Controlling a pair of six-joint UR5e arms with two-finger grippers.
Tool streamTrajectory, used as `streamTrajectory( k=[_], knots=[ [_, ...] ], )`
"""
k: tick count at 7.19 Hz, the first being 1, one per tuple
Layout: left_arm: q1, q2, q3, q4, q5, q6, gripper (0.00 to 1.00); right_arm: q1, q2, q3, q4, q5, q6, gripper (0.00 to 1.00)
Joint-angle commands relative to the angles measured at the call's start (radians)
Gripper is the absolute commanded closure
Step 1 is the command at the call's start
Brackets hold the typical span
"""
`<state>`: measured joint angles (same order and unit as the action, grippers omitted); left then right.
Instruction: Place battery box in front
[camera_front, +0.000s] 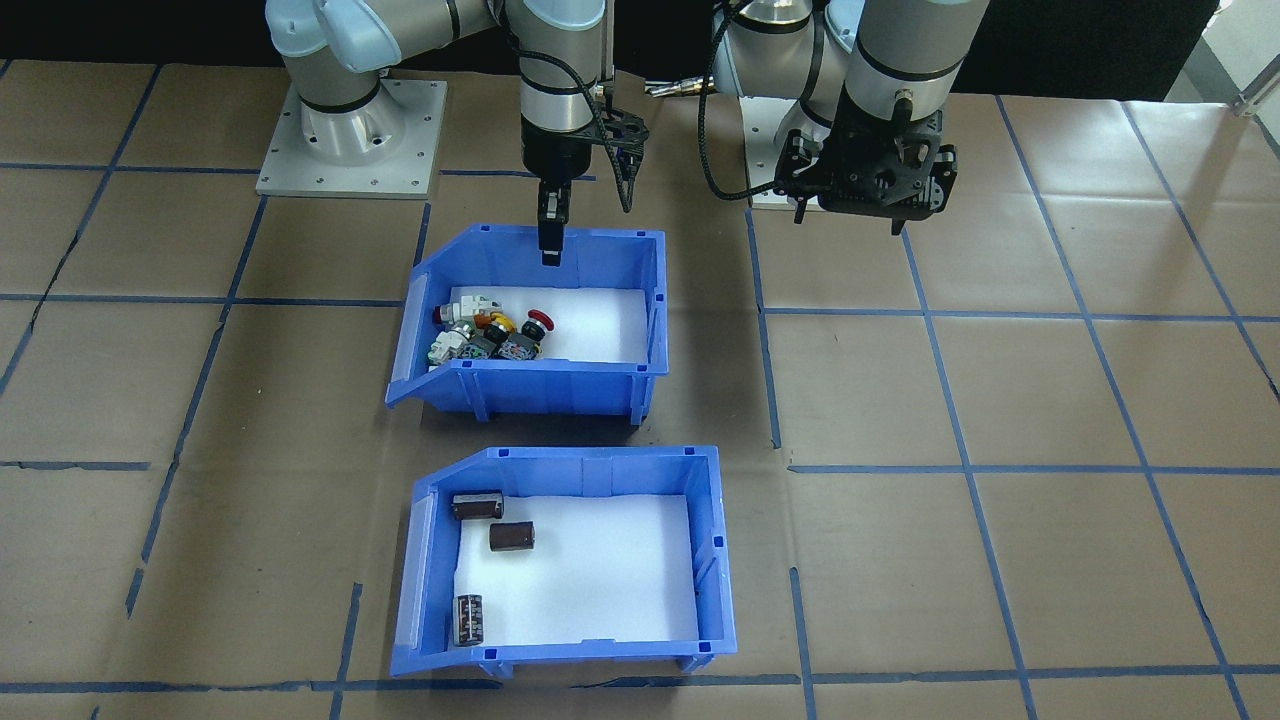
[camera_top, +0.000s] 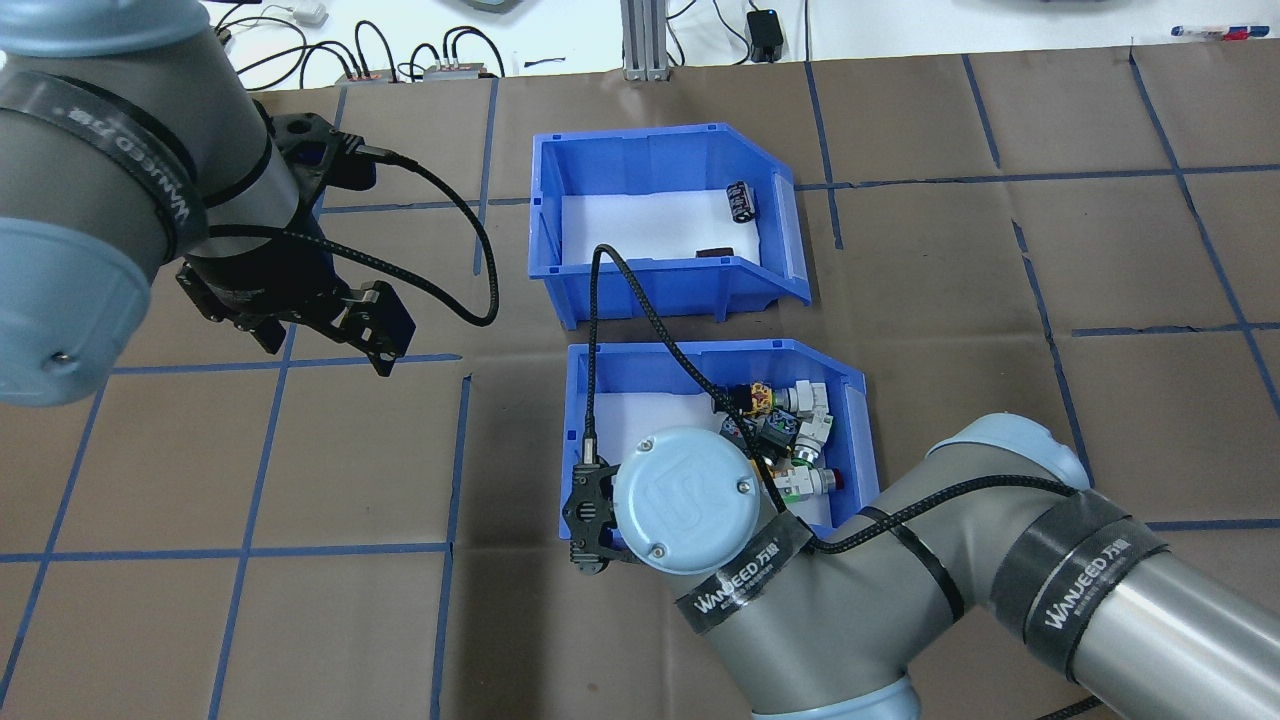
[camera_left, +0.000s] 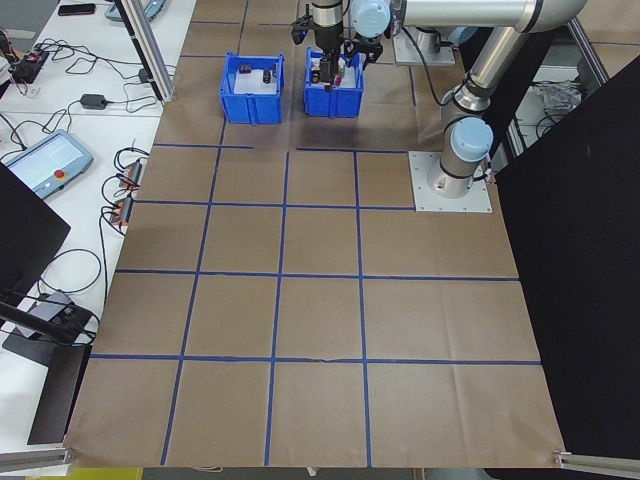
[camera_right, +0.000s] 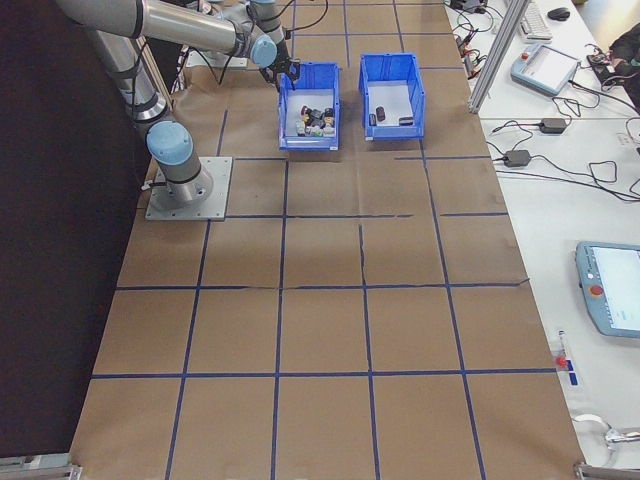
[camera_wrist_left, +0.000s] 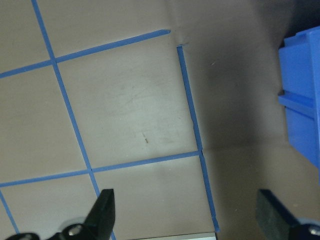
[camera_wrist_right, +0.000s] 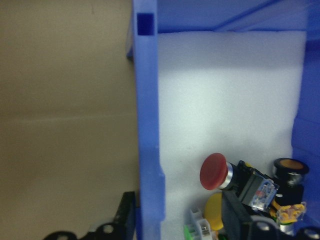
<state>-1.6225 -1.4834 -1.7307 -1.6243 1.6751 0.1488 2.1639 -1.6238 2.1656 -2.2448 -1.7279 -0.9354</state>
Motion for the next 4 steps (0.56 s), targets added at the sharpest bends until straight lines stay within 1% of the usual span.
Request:
streamTrajectory(
  k=[1,2,3,4],
  knots=[
    [0.0,-0.02,0.0,-0.006,-0.057,0.005,0.0,-0.094,-0.098,-0.009,0.031,-0.006,0.001,0.0],
    [0.0,-0.014,0.012,-0.006,-0.078,0.009,0.0,-0.178,-0.154,-0.012,0.083,0.01,0.013,0.0],
    [0.0,-0.011,0.013,-0.005,-0.078,0.009,0.0,-0.287,-0.21,-0.021,0.088,0.039,0.124,0.0],
    [-0.008,0.009,0.013,-0.006,-0.078,0.009,0.0,-0.391,-0.238,-0.03,0.099,0.083,0.179,0.0]
  ],
)
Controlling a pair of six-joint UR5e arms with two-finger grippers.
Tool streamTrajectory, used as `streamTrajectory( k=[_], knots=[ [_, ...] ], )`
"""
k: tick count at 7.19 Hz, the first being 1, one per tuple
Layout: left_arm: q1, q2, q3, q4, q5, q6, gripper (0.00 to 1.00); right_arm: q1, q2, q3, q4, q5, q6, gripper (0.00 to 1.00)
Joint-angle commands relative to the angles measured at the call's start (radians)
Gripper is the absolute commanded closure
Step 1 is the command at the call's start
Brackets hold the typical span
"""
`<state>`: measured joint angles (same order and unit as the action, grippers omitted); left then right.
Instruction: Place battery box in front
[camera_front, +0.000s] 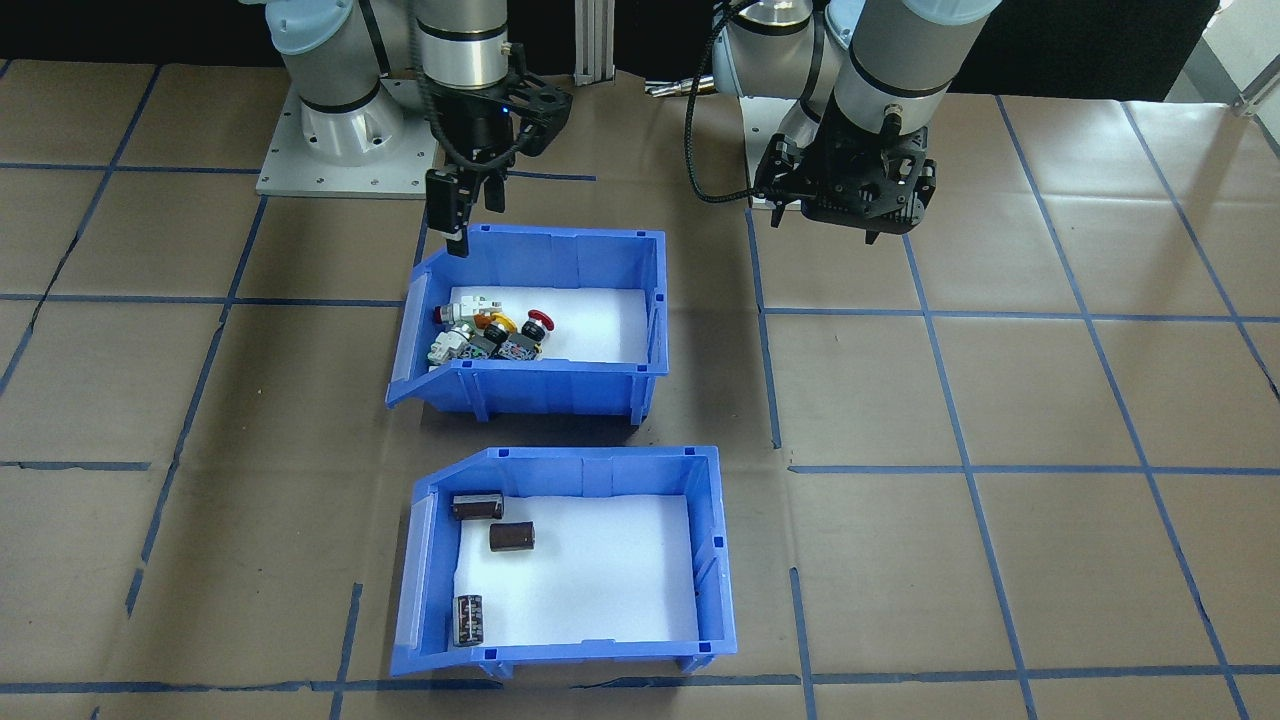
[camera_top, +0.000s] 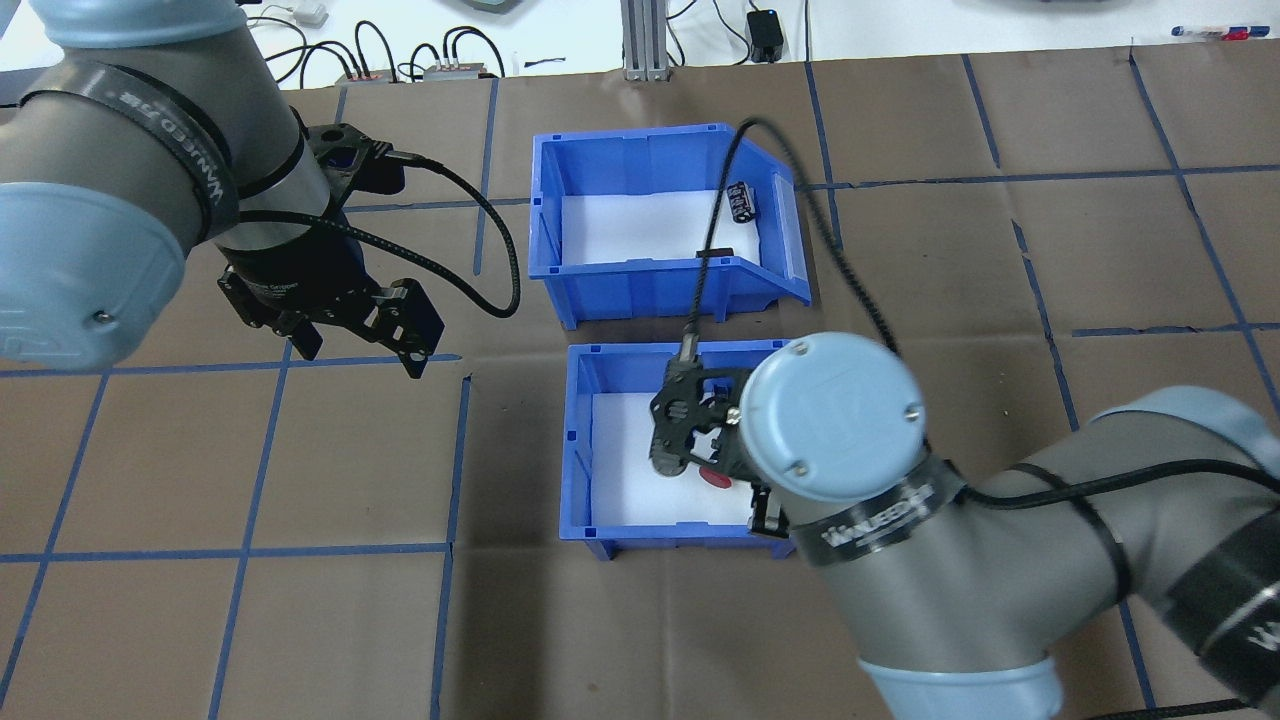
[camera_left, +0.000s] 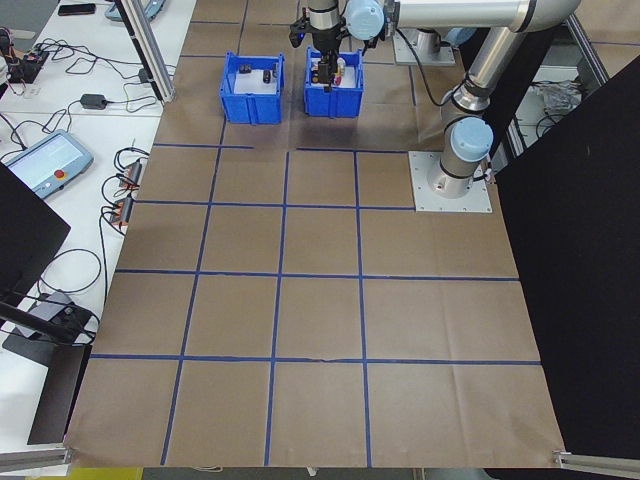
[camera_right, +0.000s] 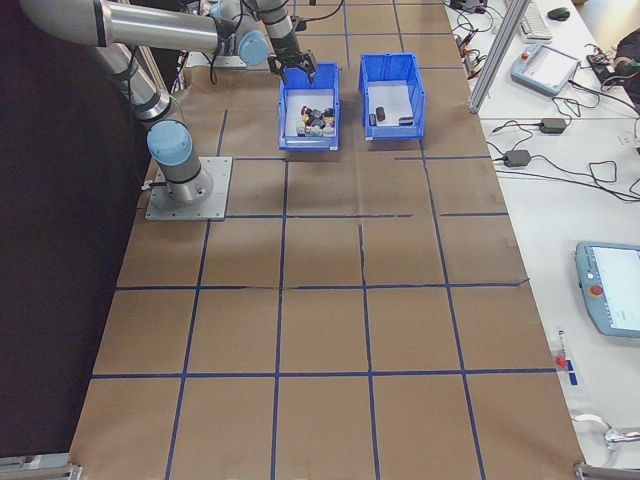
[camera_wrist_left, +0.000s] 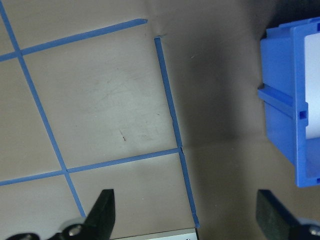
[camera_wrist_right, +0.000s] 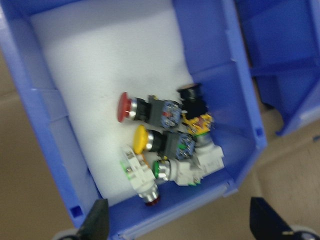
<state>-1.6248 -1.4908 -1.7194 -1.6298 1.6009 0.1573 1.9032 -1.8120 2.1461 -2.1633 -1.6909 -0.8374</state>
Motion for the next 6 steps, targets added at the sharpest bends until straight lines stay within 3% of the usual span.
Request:
streamTrajectory(
  k=[1,2,3,4,6],
  knots=[
    [-0.004,0.023,0.001,-0.001,0.004,0.004,0.0,-0.25,-0.053,-0.024,0.057,0.157,0.131,0.0],
    [-0.004,0.023,0.001,-0.001,0.001,0.005,0.0,-0.318,-0.058,-0.087,0.127,0.168,0.217,0.0],
    [-0.004,-0.005,0.003,0.007,-0.001,0.004,0.0,-0.34,-0.037,-0.186,0.283,0.168,0.318,0.0],
    [-0.004,-0.015,0.001,0.016,-0.001,-0.016,0.0,-0.34,0.002,-0.275,0.386,0.166,0.436,0.0],
    [-0.003,-0.014,0.001,0.071,0.01,-0.013,0.0,-0.34,0.144,-0.439,0.529,0.152,0.732,0.0]
  ],
)
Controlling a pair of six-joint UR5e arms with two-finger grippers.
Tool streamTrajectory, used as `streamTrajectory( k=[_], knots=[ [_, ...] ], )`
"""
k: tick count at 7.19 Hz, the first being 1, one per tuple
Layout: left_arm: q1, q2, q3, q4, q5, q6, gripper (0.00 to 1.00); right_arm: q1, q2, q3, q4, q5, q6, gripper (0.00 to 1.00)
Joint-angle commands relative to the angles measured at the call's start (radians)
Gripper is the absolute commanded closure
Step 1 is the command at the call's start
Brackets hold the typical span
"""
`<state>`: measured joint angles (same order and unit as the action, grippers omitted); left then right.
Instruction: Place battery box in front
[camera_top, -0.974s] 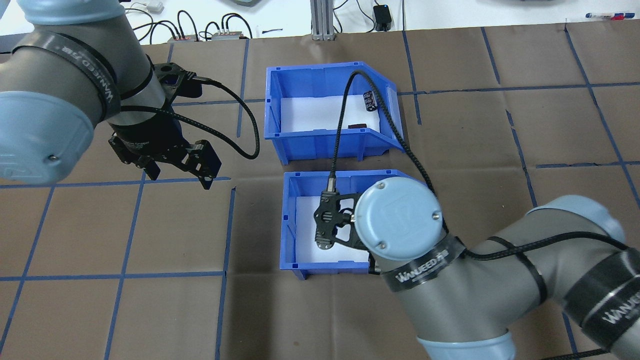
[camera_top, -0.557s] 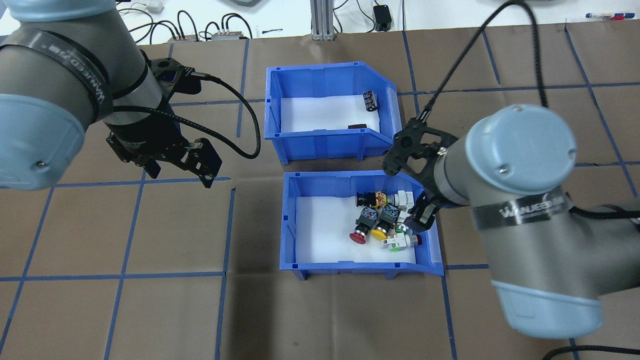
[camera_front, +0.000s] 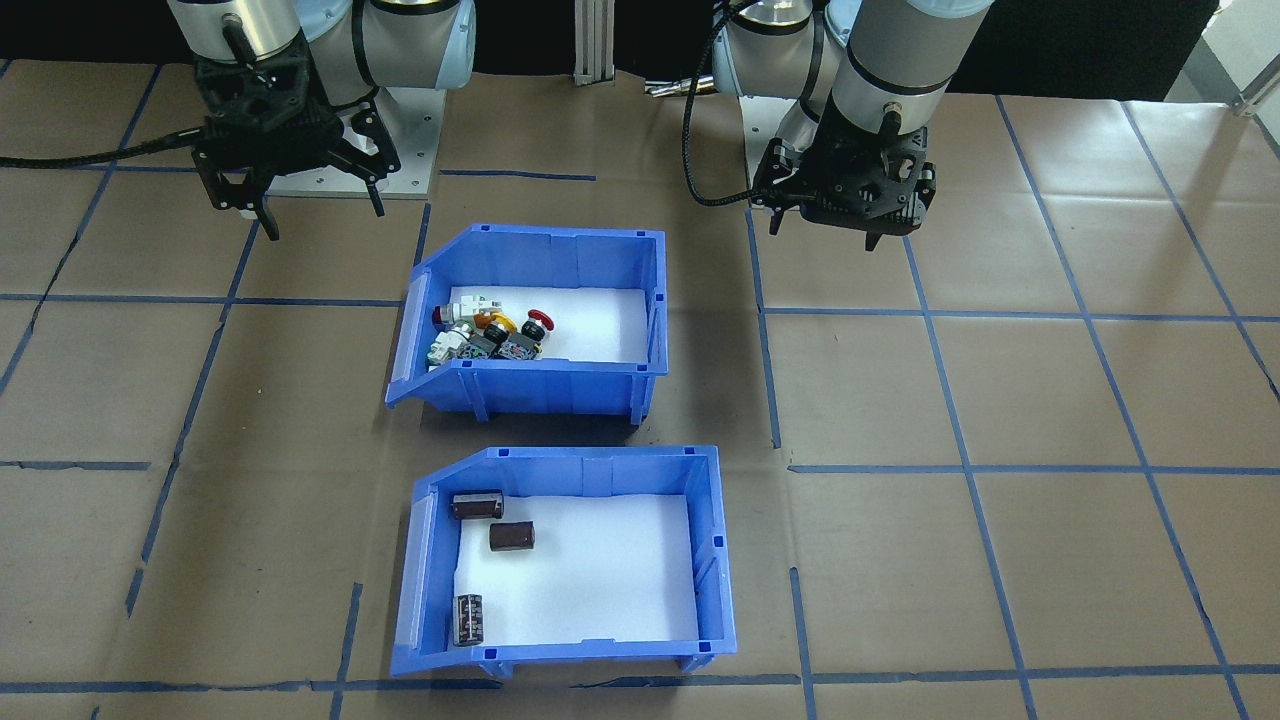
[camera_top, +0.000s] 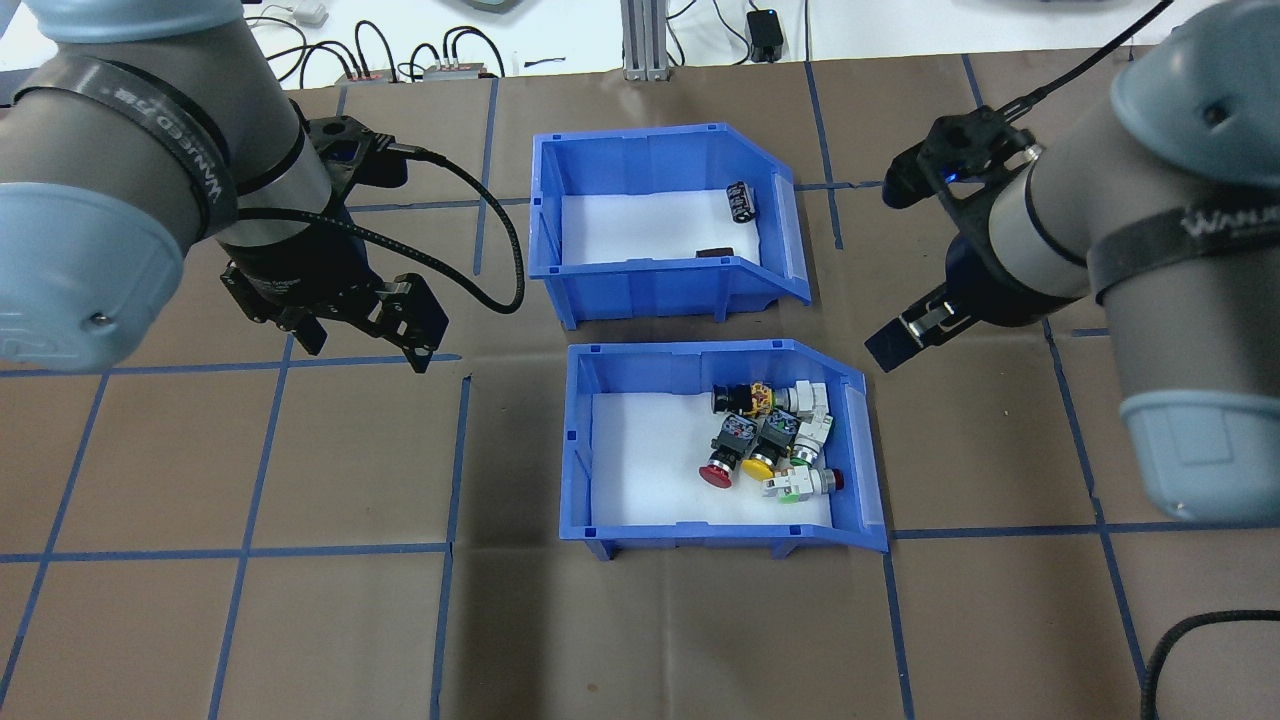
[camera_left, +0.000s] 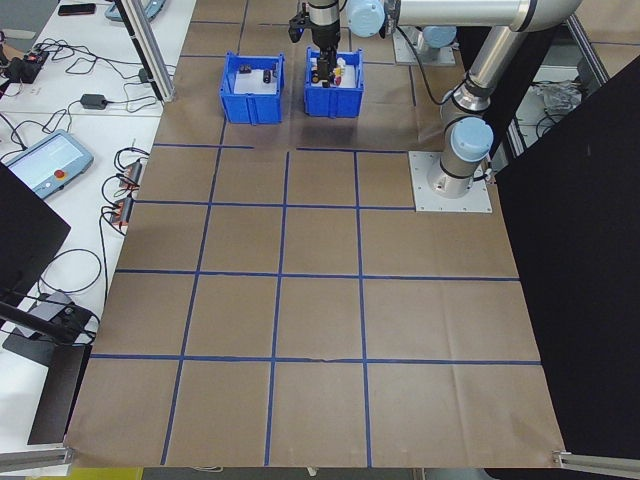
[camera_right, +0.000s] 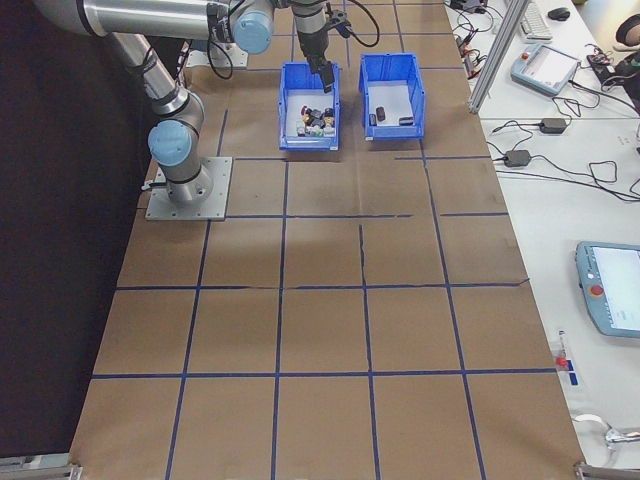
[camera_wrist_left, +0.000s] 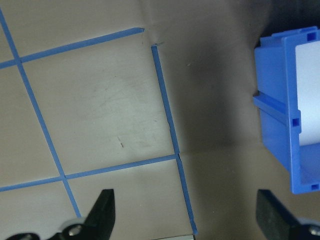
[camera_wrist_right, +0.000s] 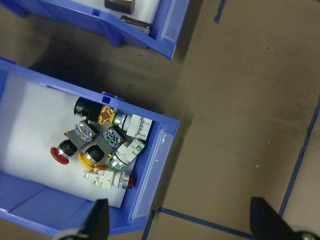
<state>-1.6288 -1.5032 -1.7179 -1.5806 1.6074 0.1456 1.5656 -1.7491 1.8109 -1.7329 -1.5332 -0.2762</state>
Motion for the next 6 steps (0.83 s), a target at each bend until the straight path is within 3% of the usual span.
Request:
streamTrajectory(
  k=[1,2,3,6],
  knots=[
    [0.003,-0.006,0.0,0.03,-0.003,-0.004,0.0,-0.004,0.151,-0.173,0.113,-0.052,0.263,0.0],
    [0.003,-0.008,0.0,0.031,-0.006,-0.005,0.0,-0.003,0.198,-0.203,0.113,-0.083,0.293,0.0],
    [0.003,-0.009,0.0,0.028,0.003,0.0,0.0,-0.002,0.212,-0.19,0.121,-0.077,0.372,0.0],
    [0.007,-0.012,-0.026,0.031,-0.004,0.008,0.0,-0.002,0.171,-0.098,0.101,-0.058,0.44,0.0]
  ],
)
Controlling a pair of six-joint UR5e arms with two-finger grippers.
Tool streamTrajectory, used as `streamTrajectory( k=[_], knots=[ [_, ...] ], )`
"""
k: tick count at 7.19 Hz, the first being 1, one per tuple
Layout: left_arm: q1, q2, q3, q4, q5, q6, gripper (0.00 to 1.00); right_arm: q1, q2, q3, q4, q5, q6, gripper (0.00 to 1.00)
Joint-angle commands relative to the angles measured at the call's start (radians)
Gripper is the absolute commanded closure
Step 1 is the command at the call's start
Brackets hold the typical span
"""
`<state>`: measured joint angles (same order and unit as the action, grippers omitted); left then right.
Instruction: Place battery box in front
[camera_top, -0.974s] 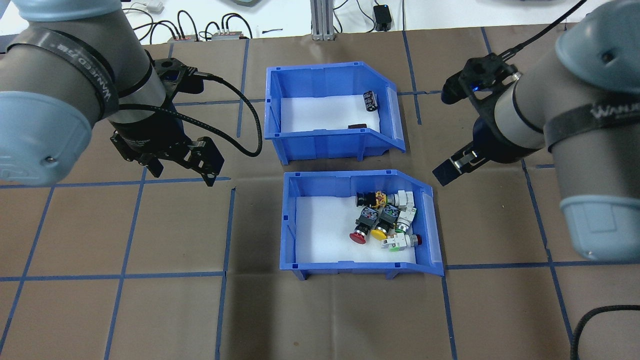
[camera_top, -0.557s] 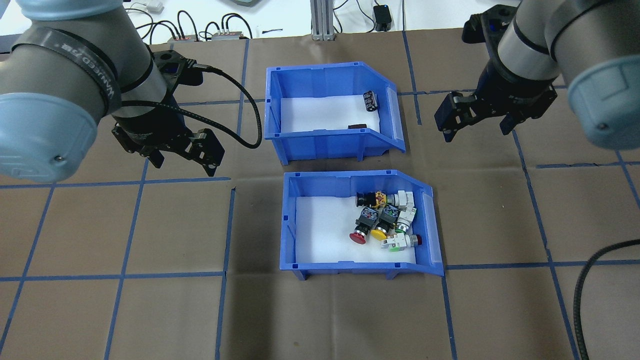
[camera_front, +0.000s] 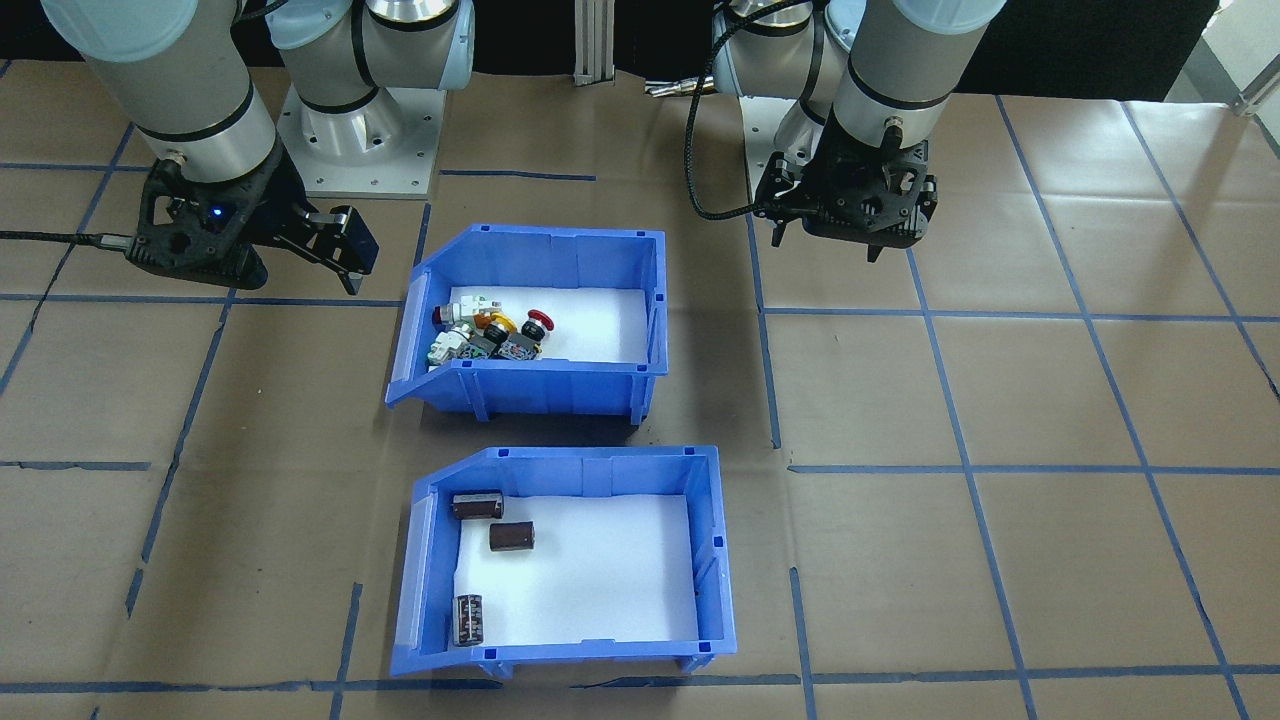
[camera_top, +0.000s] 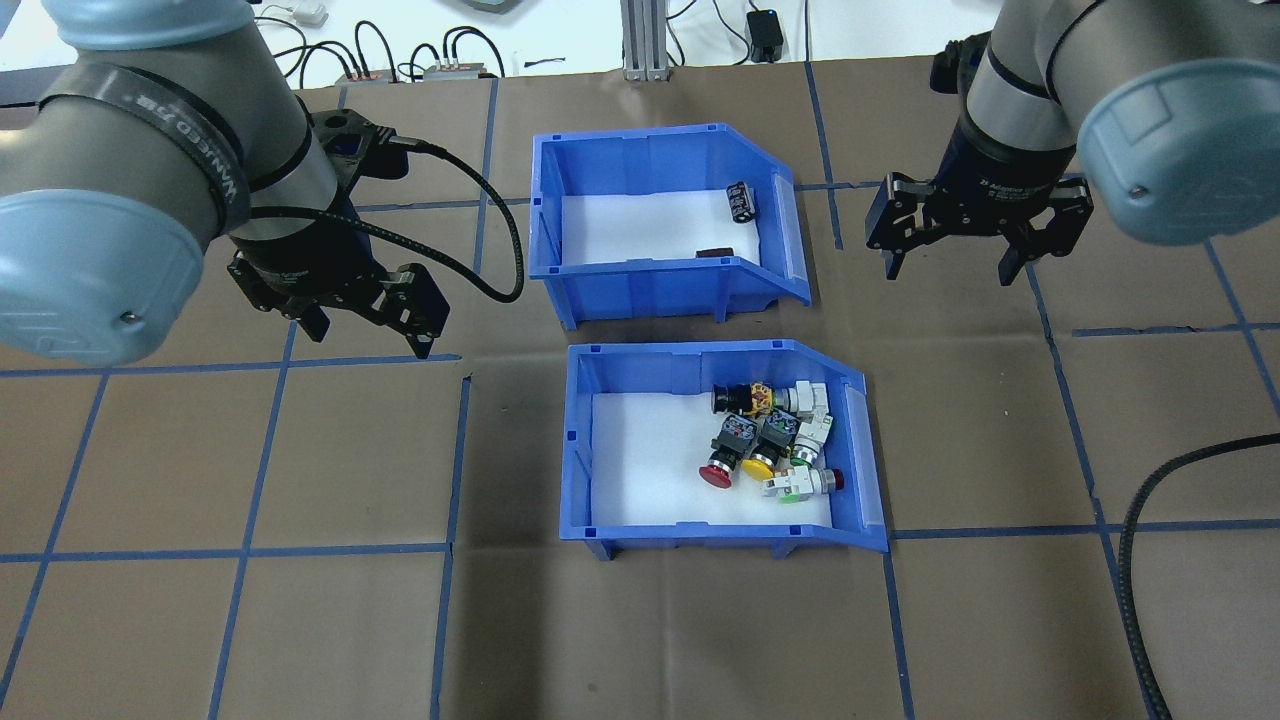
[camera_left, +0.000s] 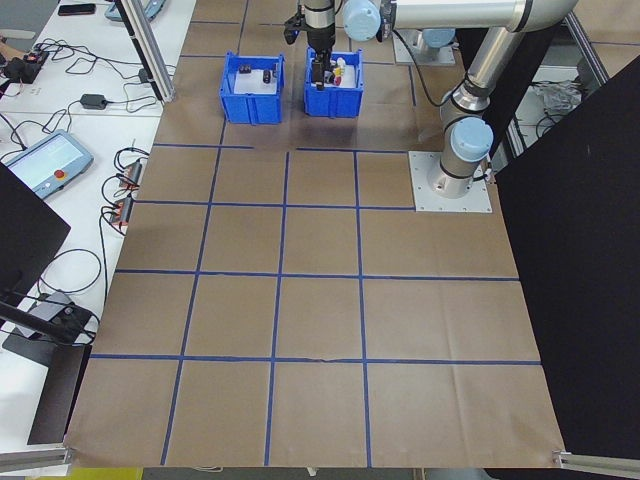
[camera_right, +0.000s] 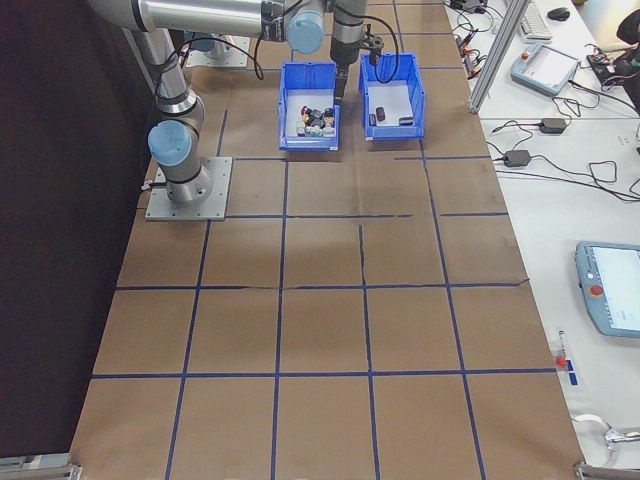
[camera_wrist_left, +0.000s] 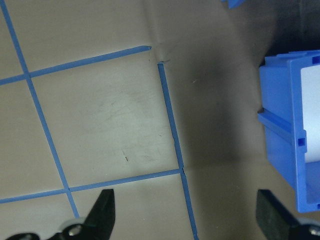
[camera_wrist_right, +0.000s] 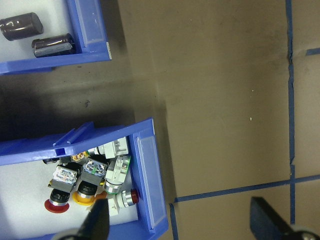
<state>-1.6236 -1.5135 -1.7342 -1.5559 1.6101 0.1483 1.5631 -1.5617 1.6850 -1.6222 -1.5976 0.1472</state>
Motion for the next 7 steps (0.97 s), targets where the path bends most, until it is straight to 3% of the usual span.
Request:
streamTrajectory(
  k=[1,7],
  knots=[
    [0.002,-0.005,-0.007,0.007,-0.01,-0.012,0.0,0.0,-0.015,0.016,-0.011,0.007,0.012,0.0],
    [0.001,-0.001,-0.014,0.082,-0.003,-0.012,0.0,0.0,0.0,-0.033,0.001,0.004,0.012,0.0]
  ],
)
